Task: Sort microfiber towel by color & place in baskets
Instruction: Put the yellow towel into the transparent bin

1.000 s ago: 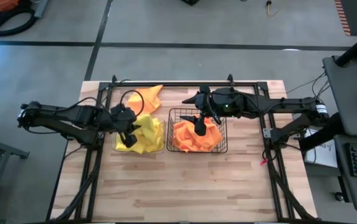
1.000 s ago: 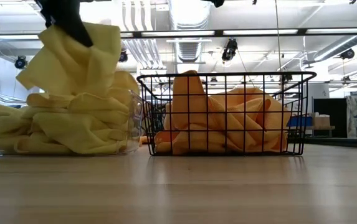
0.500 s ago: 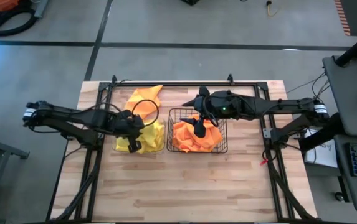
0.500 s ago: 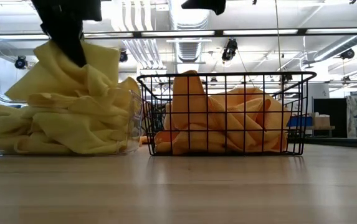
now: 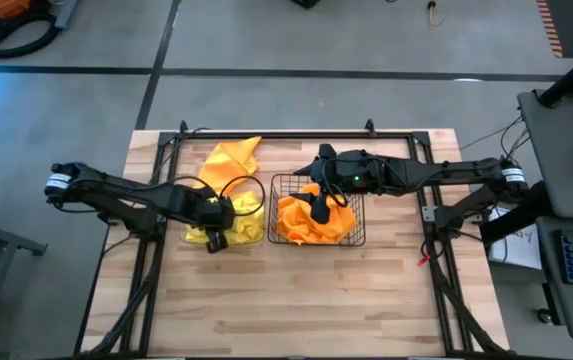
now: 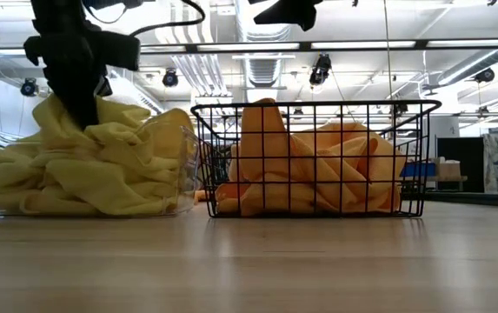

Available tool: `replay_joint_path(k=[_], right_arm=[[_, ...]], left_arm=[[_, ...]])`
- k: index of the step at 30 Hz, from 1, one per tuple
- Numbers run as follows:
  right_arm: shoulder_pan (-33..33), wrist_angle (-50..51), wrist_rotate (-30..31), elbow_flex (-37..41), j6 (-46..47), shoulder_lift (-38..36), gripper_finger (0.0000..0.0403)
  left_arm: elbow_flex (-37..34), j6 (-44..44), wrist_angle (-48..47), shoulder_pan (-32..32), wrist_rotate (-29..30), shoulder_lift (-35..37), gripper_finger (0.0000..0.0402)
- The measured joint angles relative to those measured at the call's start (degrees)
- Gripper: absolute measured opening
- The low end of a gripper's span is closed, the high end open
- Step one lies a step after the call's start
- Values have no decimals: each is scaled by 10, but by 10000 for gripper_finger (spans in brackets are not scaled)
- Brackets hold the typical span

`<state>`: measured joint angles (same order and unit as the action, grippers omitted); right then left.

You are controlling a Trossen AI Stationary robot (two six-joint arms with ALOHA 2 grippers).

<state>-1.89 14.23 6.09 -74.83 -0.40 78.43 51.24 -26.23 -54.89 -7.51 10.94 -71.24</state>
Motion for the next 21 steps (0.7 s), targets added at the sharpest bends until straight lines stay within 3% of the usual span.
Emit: replay_joint_path(k=[8,21], right_arm=[[0,1,0,0,0,0,268],[0,4,0,0,0,0,270]], left_arm=[[8,-15,-2,0,17,-9,20],[83,-16,-115,0,21,4,168]])
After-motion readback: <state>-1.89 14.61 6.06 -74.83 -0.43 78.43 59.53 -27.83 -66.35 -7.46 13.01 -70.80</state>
